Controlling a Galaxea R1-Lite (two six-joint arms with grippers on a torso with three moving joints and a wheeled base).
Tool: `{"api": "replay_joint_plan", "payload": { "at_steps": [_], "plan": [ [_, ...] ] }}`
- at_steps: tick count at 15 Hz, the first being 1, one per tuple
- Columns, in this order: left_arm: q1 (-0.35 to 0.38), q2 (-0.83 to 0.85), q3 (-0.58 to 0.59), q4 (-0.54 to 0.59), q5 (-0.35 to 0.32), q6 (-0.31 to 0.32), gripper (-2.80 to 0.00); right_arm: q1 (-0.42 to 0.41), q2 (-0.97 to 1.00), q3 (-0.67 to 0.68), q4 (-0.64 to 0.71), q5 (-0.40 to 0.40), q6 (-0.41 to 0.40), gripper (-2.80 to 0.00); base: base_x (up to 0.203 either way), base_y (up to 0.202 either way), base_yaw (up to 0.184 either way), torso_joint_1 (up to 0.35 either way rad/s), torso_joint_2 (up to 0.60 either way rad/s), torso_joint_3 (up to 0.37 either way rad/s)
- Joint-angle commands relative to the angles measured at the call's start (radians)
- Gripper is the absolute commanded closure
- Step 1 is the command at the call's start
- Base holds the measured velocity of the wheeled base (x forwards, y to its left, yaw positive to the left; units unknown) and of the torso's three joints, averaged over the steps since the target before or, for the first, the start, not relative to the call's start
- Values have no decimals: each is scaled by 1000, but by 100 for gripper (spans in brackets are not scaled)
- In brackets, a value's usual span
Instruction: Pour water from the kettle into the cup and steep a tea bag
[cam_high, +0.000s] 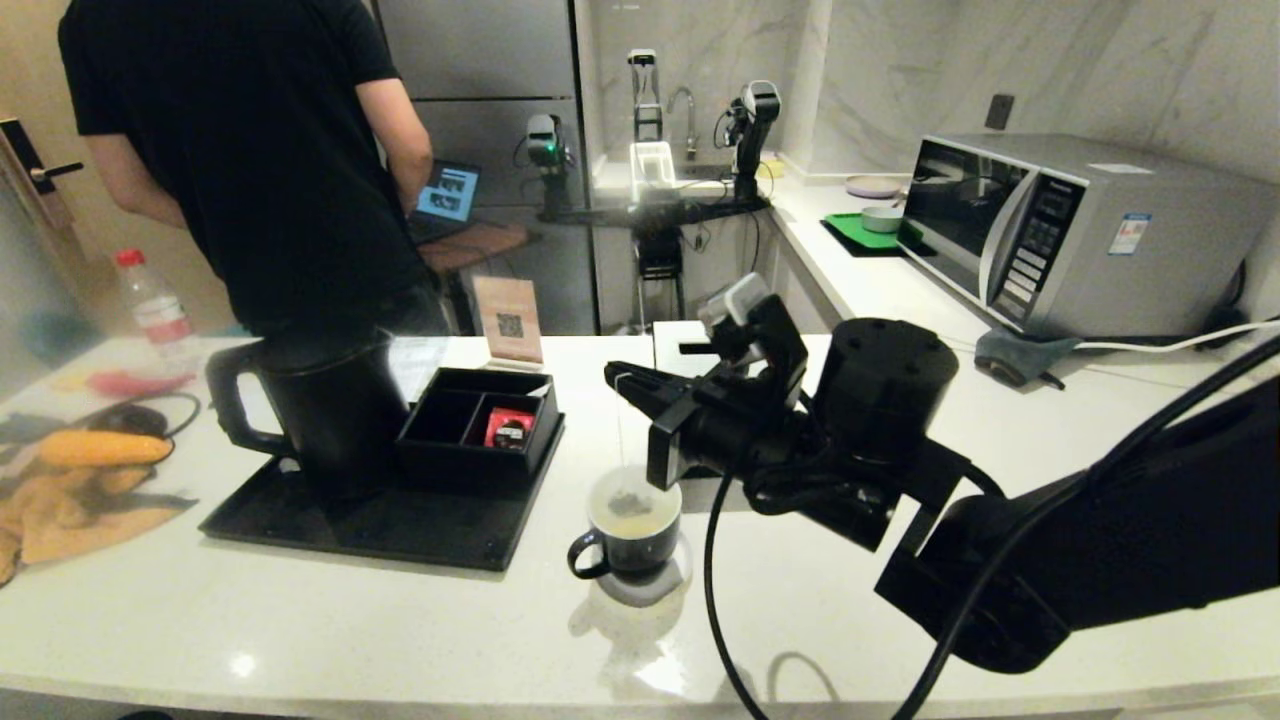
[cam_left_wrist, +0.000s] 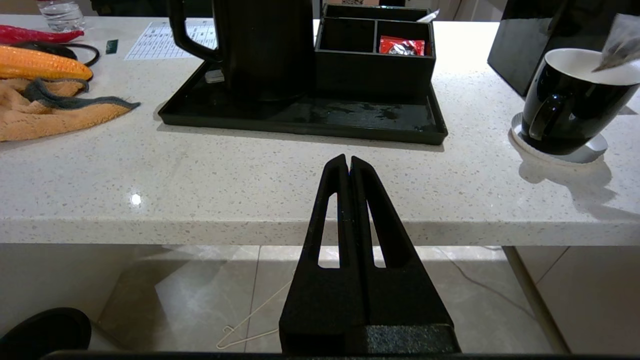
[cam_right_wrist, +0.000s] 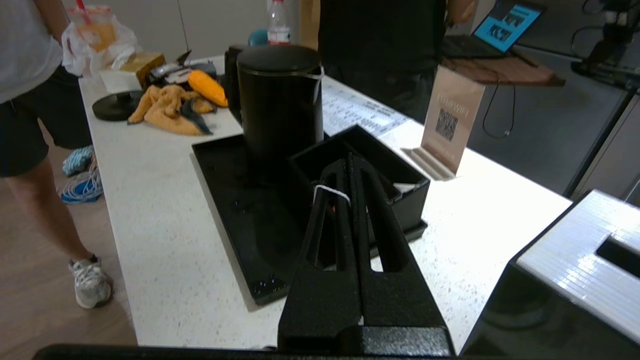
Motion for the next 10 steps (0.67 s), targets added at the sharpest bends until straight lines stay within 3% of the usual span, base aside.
{"api": "replay_joint_plan", "payload": {
  "at_steps": [1,7,10],
  "plan": [
    [0,-1,0,0,0,-1,0,4,13,26,-11,1,-3,0,0,0,0,0,0,0],
    [0,-1,0,0,0,-1,0,13,40,154,-87,3,-3,0,0,0,0,0,0,0],
    [0,-1,0,0,0,-1,0,23,70,156,-88,3,-3,0,0,0,0,0,0,0]
  ]
}}
